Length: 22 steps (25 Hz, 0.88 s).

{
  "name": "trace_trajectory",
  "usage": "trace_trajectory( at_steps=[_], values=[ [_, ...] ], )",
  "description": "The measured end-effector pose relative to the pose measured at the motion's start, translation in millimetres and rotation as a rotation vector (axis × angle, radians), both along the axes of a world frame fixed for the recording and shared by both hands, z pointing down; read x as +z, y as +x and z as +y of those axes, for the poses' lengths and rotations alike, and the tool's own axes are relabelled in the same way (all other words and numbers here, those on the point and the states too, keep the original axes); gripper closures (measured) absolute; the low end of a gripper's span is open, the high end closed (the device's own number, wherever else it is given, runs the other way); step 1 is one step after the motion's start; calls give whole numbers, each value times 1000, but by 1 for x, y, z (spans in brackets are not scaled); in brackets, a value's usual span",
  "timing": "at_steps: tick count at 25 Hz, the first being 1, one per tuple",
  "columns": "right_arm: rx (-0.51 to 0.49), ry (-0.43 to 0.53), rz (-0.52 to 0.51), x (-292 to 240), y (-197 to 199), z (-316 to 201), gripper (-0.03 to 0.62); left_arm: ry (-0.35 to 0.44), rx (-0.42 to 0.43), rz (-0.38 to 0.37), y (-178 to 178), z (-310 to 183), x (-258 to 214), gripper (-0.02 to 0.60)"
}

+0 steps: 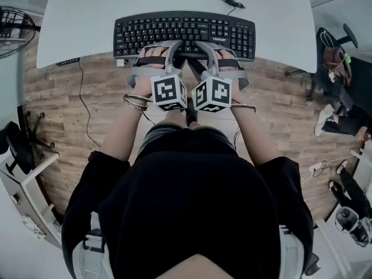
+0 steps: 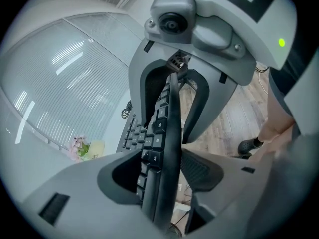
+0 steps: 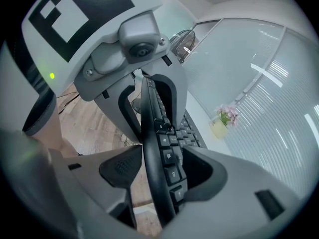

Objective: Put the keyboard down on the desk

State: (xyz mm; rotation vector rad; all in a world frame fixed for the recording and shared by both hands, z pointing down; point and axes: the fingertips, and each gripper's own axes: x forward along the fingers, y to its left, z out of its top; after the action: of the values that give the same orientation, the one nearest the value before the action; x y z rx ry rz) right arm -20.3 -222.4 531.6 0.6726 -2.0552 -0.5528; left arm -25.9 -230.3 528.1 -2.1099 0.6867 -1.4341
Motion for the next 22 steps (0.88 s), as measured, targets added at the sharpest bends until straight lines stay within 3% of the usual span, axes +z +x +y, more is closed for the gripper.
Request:
trace_trajectory(
  at_steps=[14,22],
  values=[
    [23,7,-102,-32,10,11,329,20,-51,68,0,12,-24,326],
    [88,25,-212,-58,26,12,332,36,-121,170,-1,16,-49,328]
  ],
)
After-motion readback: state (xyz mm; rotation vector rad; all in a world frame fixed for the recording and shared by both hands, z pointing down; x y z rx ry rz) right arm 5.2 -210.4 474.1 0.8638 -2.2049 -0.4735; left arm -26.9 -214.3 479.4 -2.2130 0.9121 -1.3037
